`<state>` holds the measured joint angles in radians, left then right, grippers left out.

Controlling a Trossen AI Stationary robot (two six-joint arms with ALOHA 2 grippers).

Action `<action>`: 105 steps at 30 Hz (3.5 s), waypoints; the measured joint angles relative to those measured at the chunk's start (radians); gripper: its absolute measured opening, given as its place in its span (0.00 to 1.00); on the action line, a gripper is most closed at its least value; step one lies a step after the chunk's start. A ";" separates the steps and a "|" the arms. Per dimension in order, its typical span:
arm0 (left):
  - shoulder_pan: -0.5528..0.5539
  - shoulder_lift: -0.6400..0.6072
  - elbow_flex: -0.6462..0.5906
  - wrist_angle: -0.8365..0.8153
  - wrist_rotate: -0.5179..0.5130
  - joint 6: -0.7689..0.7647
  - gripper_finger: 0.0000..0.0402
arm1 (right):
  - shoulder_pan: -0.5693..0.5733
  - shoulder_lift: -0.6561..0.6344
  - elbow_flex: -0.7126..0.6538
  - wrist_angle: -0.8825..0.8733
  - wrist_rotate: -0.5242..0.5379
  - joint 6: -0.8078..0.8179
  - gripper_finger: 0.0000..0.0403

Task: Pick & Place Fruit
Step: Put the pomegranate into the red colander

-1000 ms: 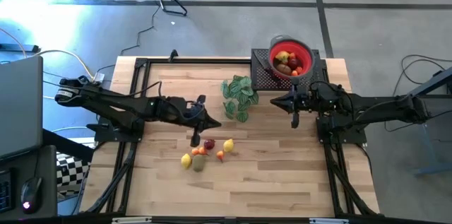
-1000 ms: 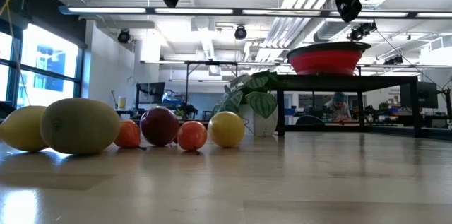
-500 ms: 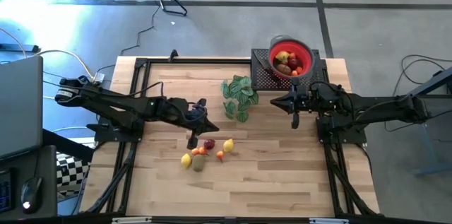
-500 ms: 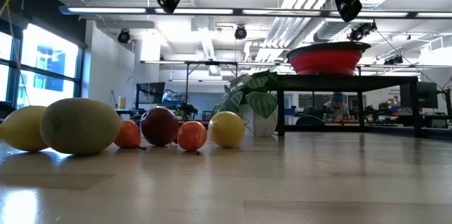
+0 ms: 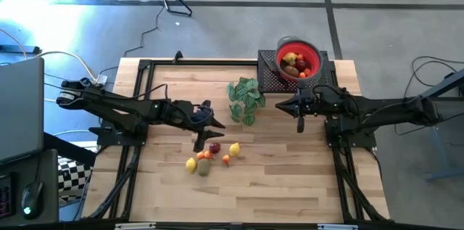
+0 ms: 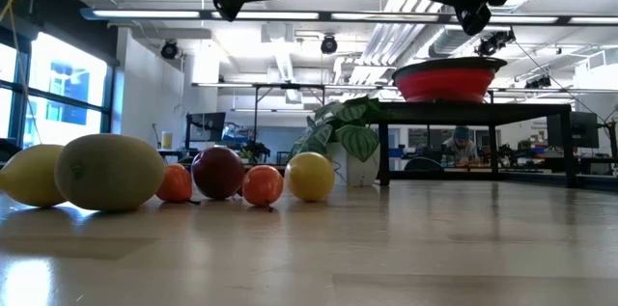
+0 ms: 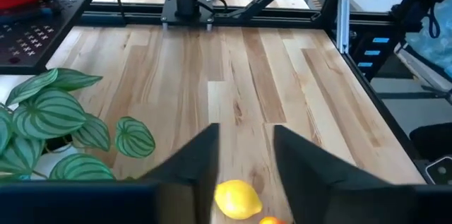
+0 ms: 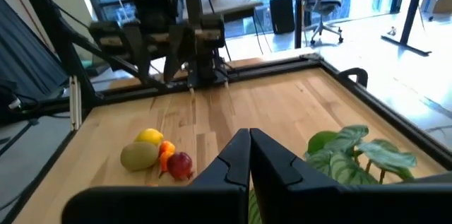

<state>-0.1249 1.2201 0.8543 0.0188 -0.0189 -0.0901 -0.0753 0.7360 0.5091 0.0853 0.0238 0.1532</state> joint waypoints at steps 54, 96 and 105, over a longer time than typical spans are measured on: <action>-0.035 0.083 0.002 -0.200 0.094 -0.371 0.71 | 0.000 0.032 0.000 0.021 0.000 -0.023 0.01; -0.059 0.362 0.001 -0.252 0.050 -0.413 0.71 | 0.000 0.032 0.000 0.017 -0.001 -0.026 0.01; -0.059 0.407 0.001 -0.240 0.027 -0.415 0.71 | 0.000 0.032 0.000 0.016 0.000 -0.026 0.01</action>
<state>-0.1837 1.6275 0.8555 -0.2214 0.0086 -0.5048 -0.0756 0.7685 0.5095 0.1016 0.0234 0.1269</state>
